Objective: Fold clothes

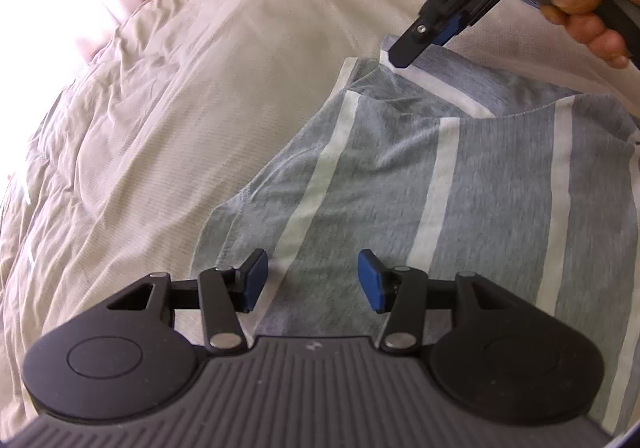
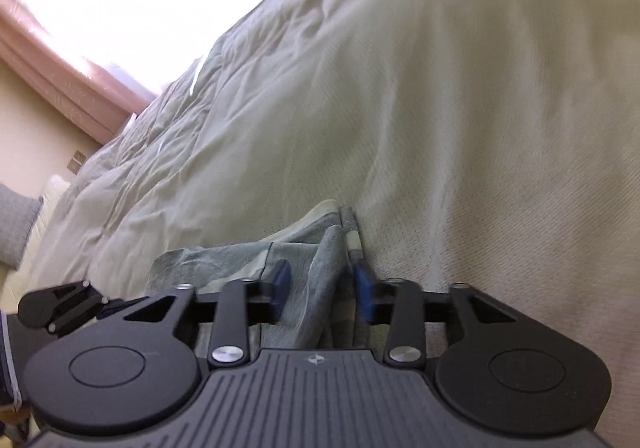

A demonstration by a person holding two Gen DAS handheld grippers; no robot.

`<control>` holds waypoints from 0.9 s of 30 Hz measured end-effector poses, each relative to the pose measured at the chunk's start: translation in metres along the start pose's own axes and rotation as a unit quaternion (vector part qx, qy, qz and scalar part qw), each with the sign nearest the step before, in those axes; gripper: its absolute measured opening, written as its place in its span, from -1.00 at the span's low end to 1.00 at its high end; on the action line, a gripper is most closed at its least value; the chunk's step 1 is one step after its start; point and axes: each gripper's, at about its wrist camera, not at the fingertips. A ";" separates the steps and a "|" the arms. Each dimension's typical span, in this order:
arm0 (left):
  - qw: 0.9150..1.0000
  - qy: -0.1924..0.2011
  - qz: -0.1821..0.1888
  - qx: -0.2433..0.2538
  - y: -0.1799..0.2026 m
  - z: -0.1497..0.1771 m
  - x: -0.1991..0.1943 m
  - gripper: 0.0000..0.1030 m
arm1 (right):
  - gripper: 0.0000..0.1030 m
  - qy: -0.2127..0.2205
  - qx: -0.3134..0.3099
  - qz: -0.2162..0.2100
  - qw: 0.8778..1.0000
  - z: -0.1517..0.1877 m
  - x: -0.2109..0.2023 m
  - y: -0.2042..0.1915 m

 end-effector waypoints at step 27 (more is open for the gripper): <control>1.000 0.010 0.004 -0.011 0.001 -0.001 0.004 -0.05 | -0.38 -0.011 -0.017 -0.003 1.000 0.008 0.003 -0.011</control>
Point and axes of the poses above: each gripper's, at about its wrist camera, not at the fingertips, and x roughly the way its jaws point, y to its right, z to its underside, and after that the axes turned 1 degree about -z, right-handed
